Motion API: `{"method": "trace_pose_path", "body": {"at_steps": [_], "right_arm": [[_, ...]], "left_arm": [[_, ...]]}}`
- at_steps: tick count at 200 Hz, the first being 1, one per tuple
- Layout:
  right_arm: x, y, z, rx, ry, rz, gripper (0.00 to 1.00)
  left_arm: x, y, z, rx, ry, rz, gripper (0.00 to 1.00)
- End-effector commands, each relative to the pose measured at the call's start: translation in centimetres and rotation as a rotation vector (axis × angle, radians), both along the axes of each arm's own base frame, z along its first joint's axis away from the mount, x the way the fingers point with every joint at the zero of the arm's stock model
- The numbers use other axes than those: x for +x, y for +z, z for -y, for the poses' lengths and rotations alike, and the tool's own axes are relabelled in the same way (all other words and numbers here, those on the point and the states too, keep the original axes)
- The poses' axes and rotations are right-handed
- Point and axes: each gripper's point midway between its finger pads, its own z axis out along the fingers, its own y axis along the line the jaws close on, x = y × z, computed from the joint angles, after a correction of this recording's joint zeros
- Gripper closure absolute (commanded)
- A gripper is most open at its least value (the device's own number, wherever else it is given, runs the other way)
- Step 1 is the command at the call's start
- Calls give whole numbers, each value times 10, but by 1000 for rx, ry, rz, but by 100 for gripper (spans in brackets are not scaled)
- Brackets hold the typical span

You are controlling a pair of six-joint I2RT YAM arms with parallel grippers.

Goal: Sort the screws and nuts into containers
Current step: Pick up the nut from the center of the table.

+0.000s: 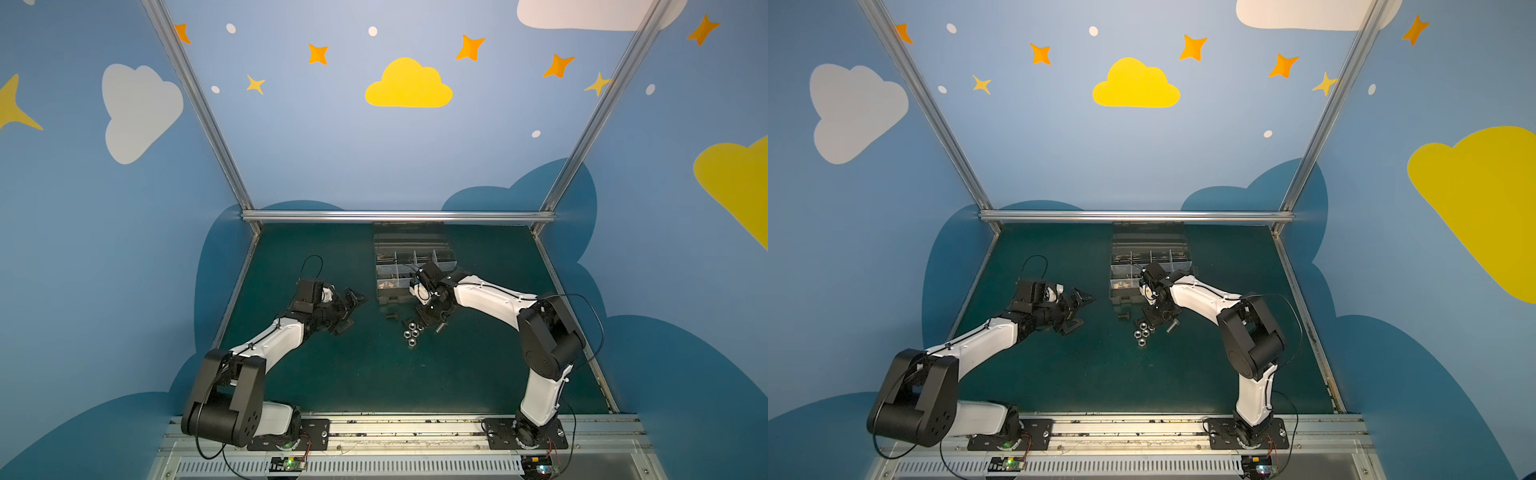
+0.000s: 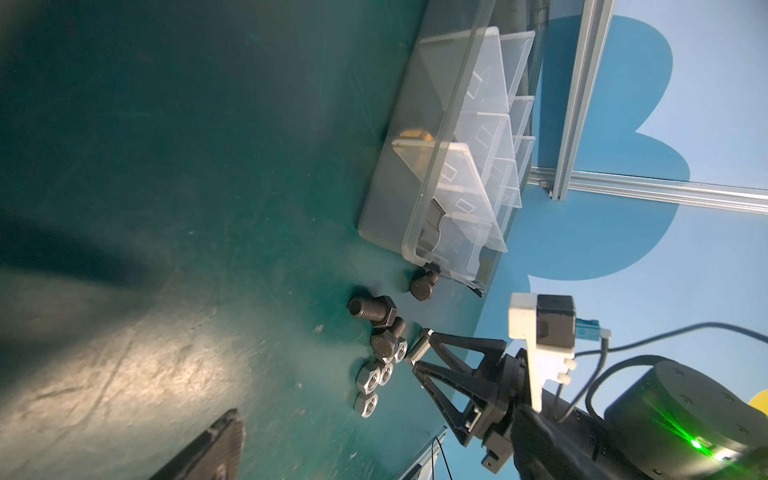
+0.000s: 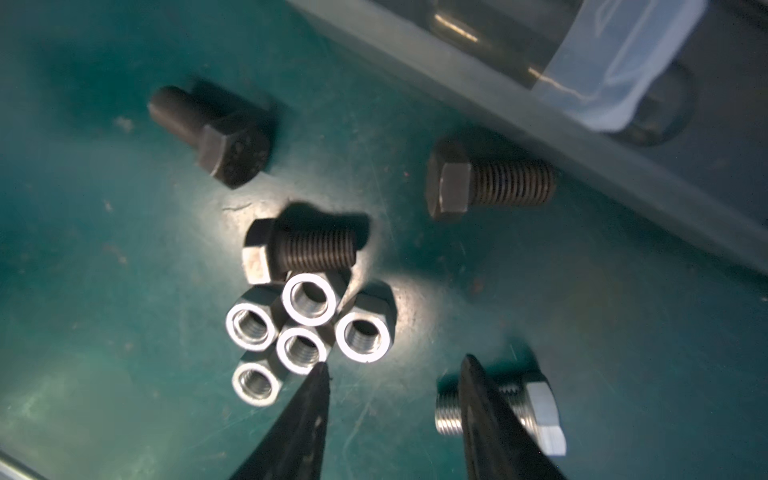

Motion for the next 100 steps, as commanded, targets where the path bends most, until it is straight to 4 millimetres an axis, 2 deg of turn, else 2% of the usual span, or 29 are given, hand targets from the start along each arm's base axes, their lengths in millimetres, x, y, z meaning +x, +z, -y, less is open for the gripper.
{"method": "trace_pose_path", "body": {"at_steps": [1, 100], "right_arm": [[11, 0, -5, 3, -61, 33, 51], [27, -12, -10, -38, -170, 49, 51]], "left_arm": [[-1, -3, -1, 10, -7, -4, 0], [-2, -4, -2, 13, -4, -5, 0]]}}
